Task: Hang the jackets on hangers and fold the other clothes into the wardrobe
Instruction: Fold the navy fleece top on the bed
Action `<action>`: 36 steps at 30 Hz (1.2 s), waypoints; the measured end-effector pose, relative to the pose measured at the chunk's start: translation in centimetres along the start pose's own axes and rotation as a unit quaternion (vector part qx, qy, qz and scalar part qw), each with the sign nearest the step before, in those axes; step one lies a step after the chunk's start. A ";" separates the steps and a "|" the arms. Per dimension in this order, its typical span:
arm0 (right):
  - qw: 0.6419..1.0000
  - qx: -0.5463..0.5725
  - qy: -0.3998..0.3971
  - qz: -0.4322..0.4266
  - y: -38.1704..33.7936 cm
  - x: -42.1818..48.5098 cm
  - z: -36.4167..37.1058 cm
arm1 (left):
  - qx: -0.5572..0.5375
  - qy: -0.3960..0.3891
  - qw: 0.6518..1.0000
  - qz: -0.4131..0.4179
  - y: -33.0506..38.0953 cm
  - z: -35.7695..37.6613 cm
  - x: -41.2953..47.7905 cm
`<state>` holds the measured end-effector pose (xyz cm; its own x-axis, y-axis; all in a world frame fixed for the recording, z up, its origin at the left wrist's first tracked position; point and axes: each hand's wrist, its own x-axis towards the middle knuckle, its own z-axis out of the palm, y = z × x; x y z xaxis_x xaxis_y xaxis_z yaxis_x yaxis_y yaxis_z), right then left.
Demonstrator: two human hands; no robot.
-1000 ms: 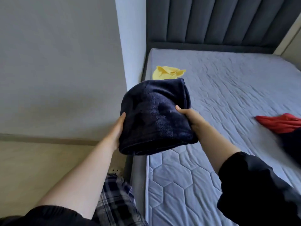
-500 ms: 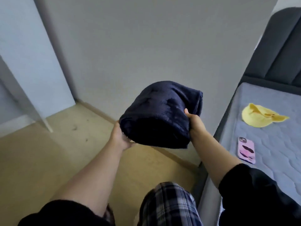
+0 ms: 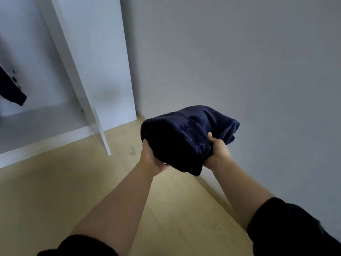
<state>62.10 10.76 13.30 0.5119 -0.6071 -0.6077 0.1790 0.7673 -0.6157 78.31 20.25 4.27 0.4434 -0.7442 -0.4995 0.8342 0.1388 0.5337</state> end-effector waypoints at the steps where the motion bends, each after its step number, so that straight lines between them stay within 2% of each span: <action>1: 1.000 0.002 -0.008 0.007 -0.3 -0.2 1.9 | -0.011 0.004 1.000 -0.002 1.5 0.0 -0.4; 5: 0.999 0.002 -0.033 0.035 -2.5 -2.6 9.4 | -0.051 0.051 0.997 -0.012 8.6 1.2 -4.2; 8: 0.998 -0.017 -0.046 0.043 -4.6 -6.0 16.0 | -0.050 0.041 0.998 -0.014 15.7 4.7 -9.2; 12: 0.994 -0.046 -0.086 0.057 -7.1 -12.4 26.1 | -0.089 0.067 0.994 0.001 25.9 8.7 -17.5; 18: 0.982 -0.097 -0.155 0.054 -10.5 -22.7 41.6 | -0.049 0.042 0.996 0.067 41.3 14.5 -30.6; 24: 0.963 -0.127 -0.234 0.034 -11.2 -30.2 53.2 | 0.012 0.035 0.993 0.111 51.9 15.1 -39.2; 30: 0.943 -0.138 -0.303 0.014 -10.1 -31.5 62.0 | 0.055 0.028 0.981 0.182 59.0 15.8 -44.7; 36: 0.917 -0.165 -0.362 -0.021 -9.1 -28.3 71.9 | 0.083 0.080 0.960 0.254 66.4 15.8 -44.8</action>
<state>106.34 35.81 72.19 0.9557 -0.2469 -0.1601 0.0093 0.5691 -0.8222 108.61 52.51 72.87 0.8353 -0.4964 -0.2365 0.4388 0.3425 0.8308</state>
